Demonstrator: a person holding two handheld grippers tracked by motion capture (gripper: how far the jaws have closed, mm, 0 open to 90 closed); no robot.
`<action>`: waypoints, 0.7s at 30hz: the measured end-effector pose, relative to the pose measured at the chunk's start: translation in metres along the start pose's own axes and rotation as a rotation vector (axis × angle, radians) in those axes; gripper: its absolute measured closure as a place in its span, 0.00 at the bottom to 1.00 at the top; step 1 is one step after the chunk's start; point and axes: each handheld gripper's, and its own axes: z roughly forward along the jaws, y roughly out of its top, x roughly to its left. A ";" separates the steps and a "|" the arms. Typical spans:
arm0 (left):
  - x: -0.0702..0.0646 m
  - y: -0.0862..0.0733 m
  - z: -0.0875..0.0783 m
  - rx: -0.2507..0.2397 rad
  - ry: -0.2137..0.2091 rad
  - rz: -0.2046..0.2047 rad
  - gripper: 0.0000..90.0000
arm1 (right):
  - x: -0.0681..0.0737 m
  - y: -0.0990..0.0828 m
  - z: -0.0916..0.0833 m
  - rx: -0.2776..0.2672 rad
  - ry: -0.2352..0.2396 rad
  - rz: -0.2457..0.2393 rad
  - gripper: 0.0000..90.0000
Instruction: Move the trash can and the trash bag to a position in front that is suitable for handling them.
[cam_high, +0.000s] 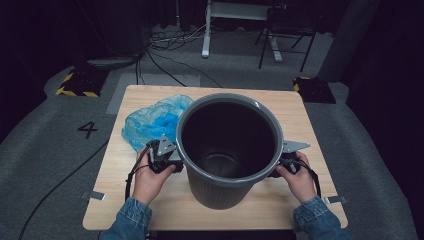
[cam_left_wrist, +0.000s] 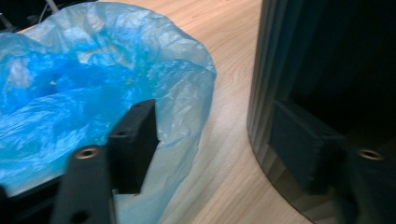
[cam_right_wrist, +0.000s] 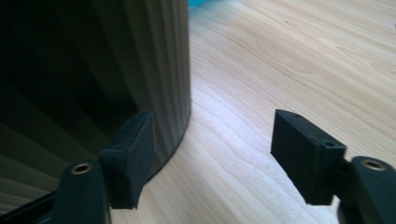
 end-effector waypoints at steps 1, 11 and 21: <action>-0.002 0.000 0.001 0.000 -0.003 -0.009 0.51 | 0.002 0.001 0.000 0.006 -0.001 -0.015 0.42; -0.002 -0.020 -0.018 -0.004 0.018 -0.047 0.52 | 0.032 0.004 0.000 0.031 -0.014 -0.037 0.54; 0.010 -0.045 -0.044 -0.022 0.055 -0.076 0.47 | 0.063 0.012 0.016 0.053 0.054 -0.078 0.48</action>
